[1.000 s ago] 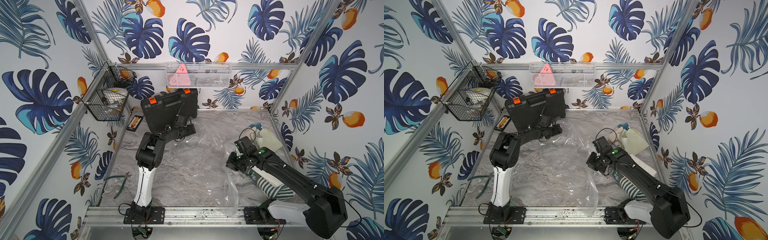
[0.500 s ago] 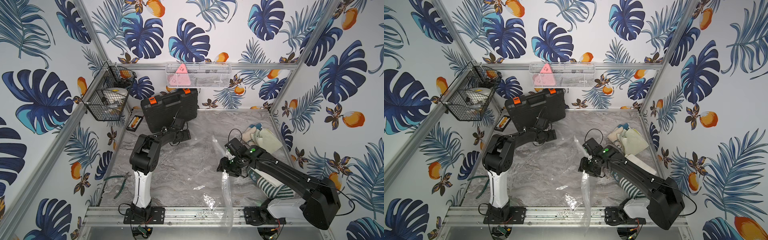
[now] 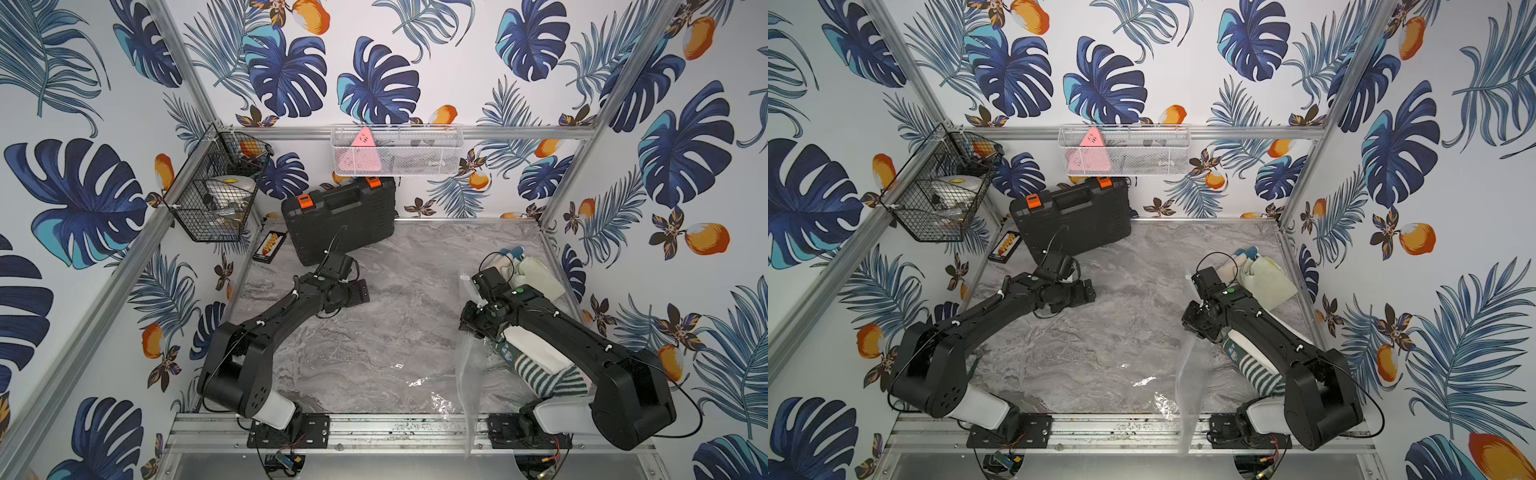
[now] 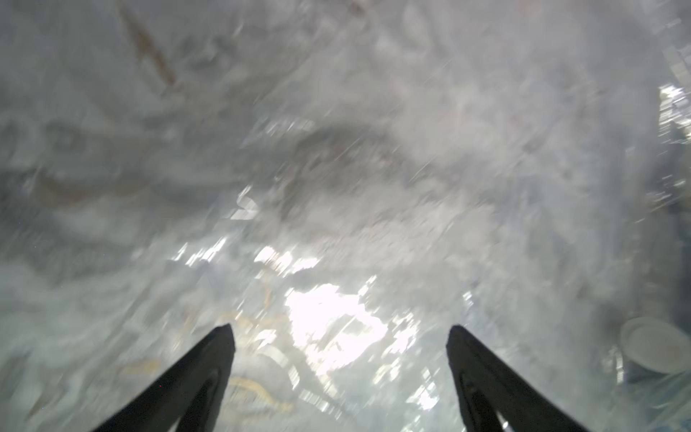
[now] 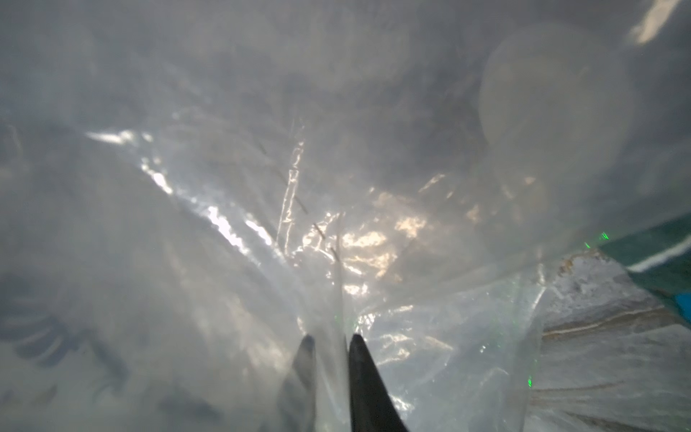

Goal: Place the folded towel into the vacuum bag
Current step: Adjust the vacuum bag at the center of the board.

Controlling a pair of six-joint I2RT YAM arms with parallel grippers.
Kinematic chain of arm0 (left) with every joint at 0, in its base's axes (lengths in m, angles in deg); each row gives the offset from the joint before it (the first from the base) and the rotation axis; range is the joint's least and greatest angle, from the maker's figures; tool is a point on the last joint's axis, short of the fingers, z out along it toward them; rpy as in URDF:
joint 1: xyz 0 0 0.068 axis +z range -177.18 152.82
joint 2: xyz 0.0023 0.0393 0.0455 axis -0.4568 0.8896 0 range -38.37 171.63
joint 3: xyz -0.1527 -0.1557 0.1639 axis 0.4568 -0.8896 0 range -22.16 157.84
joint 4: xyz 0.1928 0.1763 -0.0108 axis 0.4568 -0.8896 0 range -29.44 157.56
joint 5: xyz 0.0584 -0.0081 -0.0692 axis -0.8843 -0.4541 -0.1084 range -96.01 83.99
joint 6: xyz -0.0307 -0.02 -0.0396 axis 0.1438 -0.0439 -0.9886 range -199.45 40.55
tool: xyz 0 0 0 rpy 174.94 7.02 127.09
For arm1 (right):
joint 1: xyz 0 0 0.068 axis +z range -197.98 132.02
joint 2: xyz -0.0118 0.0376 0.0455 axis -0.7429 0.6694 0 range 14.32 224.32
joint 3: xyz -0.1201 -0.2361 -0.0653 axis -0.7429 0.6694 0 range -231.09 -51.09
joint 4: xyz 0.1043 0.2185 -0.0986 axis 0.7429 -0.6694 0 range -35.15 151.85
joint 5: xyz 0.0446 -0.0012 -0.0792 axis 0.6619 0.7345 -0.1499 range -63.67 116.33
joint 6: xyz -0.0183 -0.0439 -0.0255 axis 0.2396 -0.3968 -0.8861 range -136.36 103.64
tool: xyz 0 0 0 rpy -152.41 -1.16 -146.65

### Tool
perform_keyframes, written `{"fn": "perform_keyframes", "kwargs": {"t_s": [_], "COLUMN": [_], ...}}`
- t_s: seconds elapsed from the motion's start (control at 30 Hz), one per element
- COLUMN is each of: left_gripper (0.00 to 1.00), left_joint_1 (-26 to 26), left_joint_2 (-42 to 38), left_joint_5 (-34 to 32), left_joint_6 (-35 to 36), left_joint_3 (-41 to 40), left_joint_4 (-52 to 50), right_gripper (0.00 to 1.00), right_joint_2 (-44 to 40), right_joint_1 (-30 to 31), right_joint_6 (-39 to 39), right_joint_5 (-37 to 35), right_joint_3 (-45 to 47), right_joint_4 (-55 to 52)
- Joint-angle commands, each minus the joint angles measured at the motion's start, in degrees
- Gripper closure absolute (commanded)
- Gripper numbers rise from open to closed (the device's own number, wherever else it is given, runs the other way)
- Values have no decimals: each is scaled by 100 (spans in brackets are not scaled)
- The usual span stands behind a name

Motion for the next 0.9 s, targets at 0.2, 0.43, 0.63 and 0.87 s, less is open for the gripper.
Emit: {"fn": "perform_keyframes", "kwargs": {"t_s": [0.2,0.43,0.63,0.87], "left_gripper": [2,8,22,63], "left_joint_1": [18,12,47,38], "left_joint_2": [-280,794,1671,2571], "left_joint_5": [-215,-25,-17,123], "left_joint_6": [-591,-647,-604,-366], "left_joint_3": [-948,-711,-343,550], "left_joint_4": [324,1374,1923,2069], "right_gripper": [83,83,83,85], "right_joint_2": [186,89,101,269], "right_joint_1": [-249,-250,-235,187], "right_joint_6": [-59,4,31,155], "right_joint_5": [276,297,371,421], "right_joint_3": [87,318,474,485], "right_joint_4": [414,512,602,778]}}
